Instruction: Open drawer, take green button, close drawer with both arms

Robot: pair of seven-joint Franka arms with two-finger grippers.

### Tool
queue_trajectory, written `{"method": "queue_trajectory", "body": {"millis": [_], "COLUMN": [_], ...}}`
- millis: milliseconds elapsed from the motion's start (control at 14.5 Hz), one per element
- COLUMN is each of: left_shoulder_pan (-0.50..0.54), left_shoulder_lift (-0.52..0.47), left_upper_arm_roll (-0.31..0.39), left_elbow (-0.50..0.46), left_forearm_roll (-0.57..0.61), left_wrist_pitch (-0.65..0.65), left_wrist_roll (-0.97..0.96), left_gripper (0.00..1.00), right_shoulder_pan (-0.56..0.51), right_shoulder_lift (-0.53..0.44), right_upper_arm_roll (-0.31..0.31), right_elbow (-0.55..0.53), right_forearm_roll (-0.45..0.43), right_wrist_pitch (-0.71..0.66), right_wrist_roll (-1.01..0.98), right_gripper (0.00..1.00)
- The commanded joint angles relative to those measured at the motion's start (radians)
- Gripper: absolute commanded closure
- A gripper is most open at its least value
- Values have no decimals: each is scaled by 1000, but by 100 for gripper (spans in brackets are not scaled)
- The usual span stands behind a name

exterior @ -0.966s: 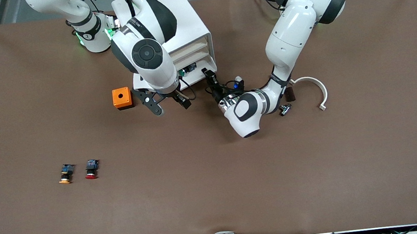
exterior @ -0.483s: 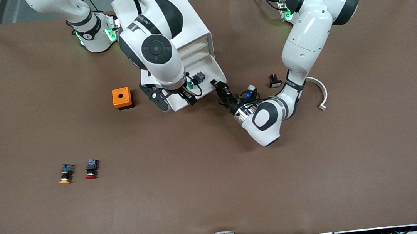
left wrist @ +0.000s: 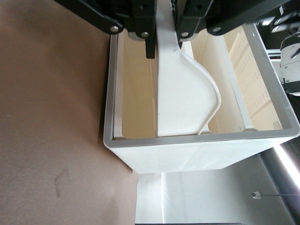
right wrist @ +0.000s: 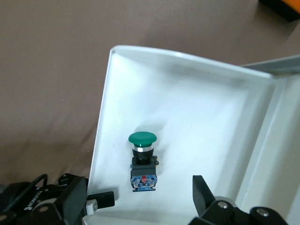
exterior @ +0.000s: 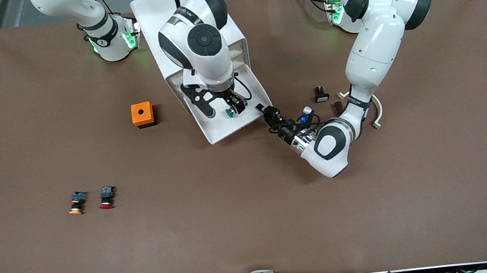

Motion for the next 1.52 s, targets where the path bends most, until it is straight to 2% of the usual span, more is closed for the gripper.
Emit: {"method": "queue_trajectory", "body": {"millis": [0,138,207,552,828,1241,1448], "left_shoulder_pan": [0,1,3,43,55,29,12], "left_shoulder_lift": [7,4,3,-3,-15,-44,-87], "left_upper_arm_roll": [3,3,7,8,6,96,112], "left_elbow": [10,19,27,77,126,205,205], "left_forearm_roll": [-16,-16,-16,-24,-7,10,97], "left_wrist_pitch": [-6,0,0,52,55,57,88], "left_wrist_roll": [11,91,129,290,506,841,1004], "left_gripper": [38,8,1,1,1,1,1], "right_shoulder_pan": [40,54,63,80,84,92,92], "right_shoulder_lift": [42,65,80,129,152,180,189], "right_upper_arm_roll": [-10,-10,-10,-11,-13,-11,-11], "right_elbow": [7,7,7,10,10,13,13], "right_forearm_roll": [-49,-59,-60,-103,-117,-117,-111], "right_wrist_pitch": [39,67,80,113,113,120,148], "right_wrist_roll": [74,99,104,133,139,139,141], "right_gripper": [0,0,0,0,0,1,6]}}
